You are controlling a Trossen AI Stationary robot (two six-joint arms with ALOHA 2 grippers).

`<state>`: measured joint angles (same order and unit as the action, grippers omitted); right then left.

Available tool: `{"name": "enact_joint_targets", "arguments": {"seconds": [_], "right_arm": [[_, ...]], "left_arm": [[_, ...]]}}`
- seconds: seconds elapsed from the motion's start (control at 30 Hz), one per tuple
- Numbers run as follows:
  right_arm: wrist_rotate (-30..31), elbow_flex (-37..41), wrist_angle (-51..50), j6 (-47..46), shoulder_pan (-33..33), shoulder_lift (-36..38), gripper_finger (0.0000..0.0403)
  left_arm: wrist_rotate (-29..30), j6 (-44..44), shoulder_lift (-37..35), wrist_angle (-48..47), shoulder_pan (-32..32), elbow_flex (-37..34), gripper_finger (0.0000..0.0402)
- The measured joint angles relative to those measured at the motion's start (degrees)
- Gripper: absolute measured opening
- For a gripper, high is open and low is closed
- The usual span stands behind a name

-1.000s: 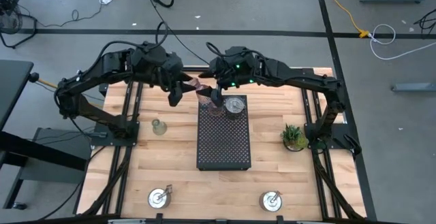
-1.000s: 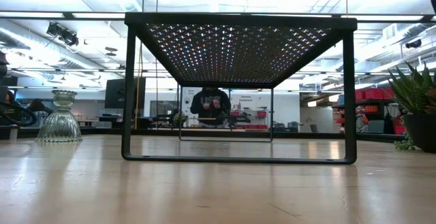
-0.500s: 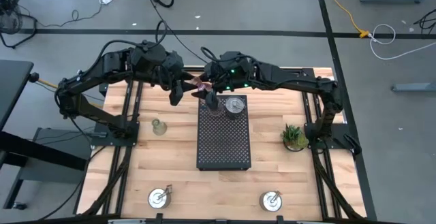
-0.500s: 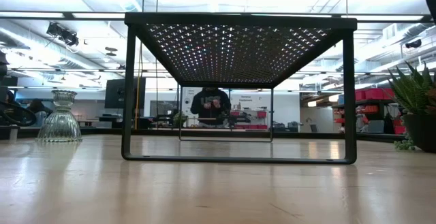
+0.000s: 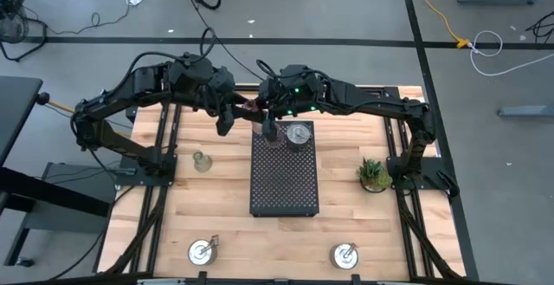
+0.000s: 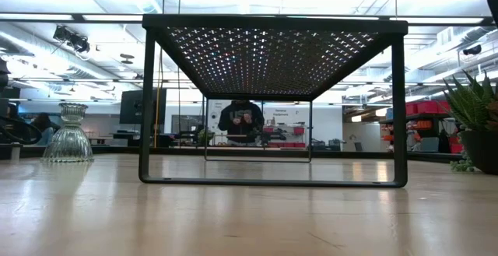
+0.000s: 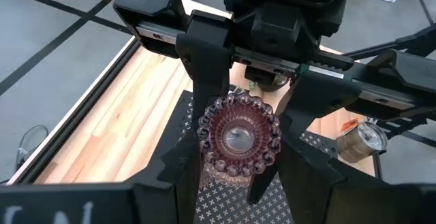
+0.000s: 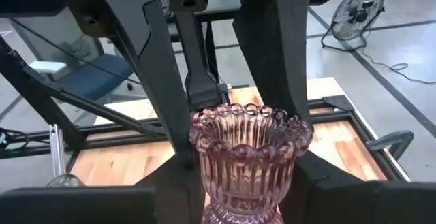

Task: Pick & Place candle stick holders
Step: Put the pink candle holder on the shelf

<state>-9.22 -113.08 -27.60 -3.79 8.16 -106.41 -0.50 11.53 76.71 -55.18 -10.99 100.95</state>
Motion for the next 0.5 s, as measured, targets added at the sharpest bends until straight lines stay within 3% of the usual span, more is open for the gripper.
{"name": "enact_joint_targets", "arguments": {"seconds": [0.27,0.5], "right_arm": [[-0.18,0.11,-0.33,-0.17,-0.02,0.07,0.0123],[-0.49,0.35,-2.87,-1.71,-0.11,0.14,0.0123]], "left_arm": [[0.03,0.46,0.0,-0.28,0.01,0.0,0.0168],[0.47,0.91,-0.7,-1.03,-0.03,0.19,0.0201]]}}
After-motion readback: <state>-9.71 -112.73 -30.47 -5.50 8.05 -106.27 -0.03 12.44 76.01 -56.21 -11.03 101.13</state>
